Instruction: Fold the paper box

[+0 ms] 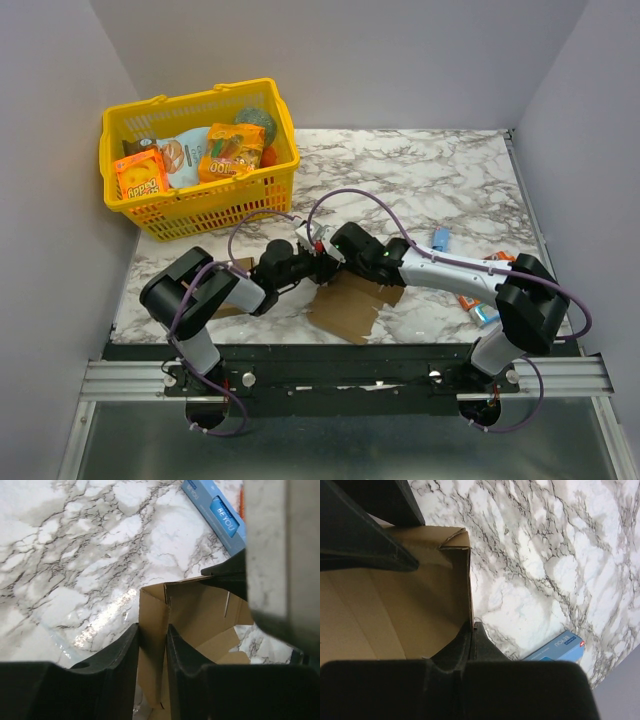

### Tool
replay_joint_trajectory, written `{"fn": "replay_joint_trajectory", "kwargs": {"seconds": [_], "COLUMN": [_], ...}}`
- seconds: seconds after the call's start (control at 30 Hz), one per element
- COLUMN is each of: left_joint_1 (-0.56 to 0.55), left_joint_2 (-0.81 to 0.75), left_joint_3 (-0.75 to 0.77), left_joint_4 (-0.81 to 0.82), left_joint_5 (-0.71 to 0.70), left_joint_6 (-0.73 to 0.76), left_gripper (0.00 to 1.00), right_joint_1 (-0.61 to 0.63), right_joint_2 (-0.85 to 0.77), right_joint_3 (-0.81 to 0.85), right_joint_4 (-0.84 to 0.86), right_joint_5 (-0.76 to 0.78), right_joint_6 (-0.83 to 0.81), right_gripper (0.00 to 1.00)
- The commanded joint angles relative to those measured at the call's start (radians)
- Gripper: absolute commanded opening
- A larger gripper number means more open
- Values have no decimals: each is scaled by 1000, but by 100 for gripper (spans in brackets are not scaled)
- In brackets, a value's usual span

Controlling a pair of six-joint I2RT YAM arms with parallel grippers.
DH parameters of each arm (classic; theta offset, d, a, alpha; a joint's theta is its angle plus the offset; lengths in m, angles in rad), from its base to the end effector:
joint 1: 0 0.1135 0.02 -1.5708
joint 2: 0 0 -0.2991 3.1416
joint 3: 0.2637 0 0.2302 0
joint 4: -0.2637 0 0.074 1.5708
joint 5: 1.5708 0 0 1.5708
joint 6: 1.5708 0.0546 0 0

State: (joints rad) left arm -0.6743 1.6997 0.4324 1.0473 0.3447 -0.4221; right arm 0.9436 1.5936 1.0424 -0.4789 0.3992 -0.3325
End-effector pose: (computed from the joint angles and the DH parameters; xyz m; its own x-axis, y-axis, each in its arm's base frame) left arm 0.2263 -0.2045 0.1886 -0.5018 -0.0925 -0.8600 0.7012 0.5387 -0.4671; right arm 0.2000 0.2398 0.2407 -0.2704 -0.8855 -0.3778 -0.7584 0.4377 -0.4830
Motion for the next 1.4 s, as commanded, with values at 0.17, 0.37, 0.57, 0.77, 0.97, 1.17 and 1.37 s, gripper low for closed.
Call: {"fn": "replay_joint_trajectory", "kwargs": {"seconds": [0.17, 0.37, 0.57, 0.77, 0.97, 1.17, 1.37], "left_joint_1": [-85, -116, -157, -228, -278, -309, -350], "left_joint_2": [-38, -57, -87, -95, -66, -77, -68], "left_joint_3": [17, -30, -55, -63, -63, -95, -138], "left_joint_4": [-115, -66, -58, -47, -24, 39, 152], "left_joint_5": [-199, -329, -481, -665, -826, -901, -954], "left_joint_6": [137, 149, 180, 212, 203, 209, 230], "left_gripper": [20, 12, 11, 11, 11, 12, 12], "right_joint_1": [17, 15, 9, -14, -16, -25, -28], "right_joint_2": [-1, -46, -129, -247, -377, -403, -435], "right_joint_3": [25, 31, 64, 51, -170, -307, -469], "right_joint_4": [37, 20, -59, -63, 255, 407, 635], "right_joint_5": [21, 84, 131, 6, -129, -137, -8], "right_joint_6": [76, 193, 434, 916, 1295, 1534, 1728], "right_gripper": [2, 52, 75, 76, 75, 71, 64]}}
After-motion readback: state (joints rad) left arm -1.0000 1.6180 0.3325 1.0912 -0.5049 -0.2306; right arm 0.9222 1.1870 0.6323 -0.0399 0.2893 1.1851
